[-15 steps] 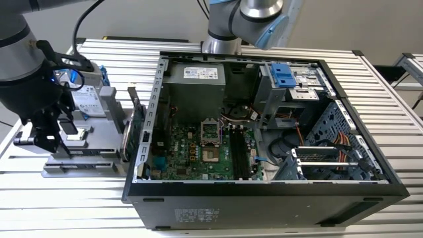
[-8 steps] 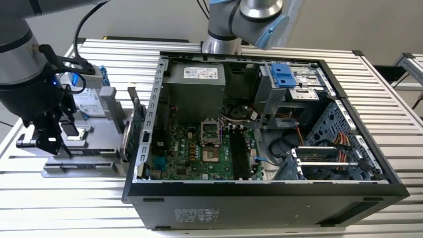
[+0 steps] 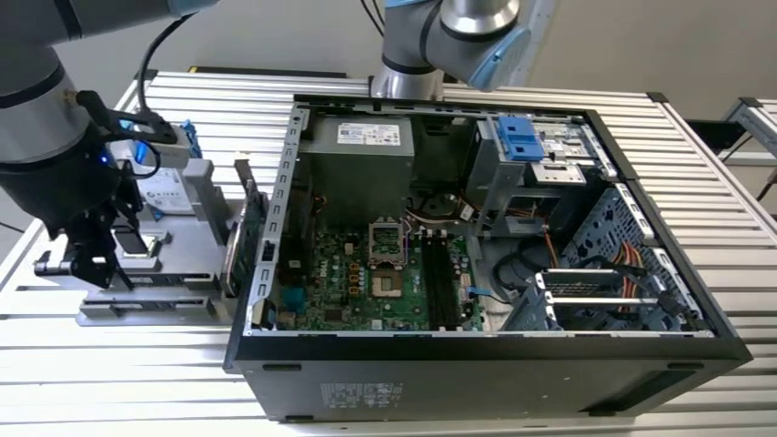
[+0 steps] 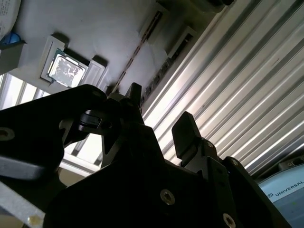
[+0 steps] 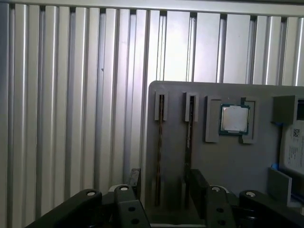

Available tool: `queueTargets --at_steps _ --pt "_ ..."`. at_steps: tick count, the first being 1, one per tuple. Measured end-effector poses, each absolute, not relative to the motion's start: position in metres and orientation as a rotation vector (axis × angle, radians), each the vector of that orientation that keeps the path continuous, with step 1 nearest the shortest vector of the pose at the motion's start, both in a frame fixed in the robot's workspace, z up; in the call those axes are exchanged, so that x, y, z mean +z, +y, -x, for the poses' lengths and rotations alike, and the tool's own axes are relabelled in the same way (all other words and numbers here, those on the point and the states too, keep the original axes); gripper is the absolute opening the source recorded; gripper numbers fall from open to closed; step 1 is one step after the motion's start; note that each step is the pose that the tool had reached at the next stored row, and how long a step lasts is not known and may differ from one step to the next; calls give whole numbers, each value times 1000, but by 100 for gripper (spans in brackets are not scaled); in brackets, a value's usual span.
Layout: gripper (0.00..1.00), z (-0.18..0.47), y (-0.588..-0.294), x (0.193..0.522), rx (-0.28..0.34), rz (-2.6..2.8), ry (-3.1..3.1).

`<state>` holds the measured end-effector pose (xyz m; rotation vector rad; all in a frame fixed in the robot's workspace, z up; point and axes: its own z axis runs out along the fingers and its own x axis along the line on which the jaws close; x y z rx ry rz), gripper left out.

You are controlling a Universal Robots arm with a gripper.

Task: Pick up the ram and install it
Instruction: 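Pick up the ram and move it above insertion slot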

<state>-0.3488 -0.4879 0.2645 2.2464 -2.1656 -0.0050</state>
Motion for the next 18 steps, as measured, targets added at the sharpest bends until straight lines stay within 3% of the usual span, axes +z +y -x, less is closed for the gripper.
queueTargets --at_steps 18 --pt "100 349 -495 251 -5 -2246 -2166"
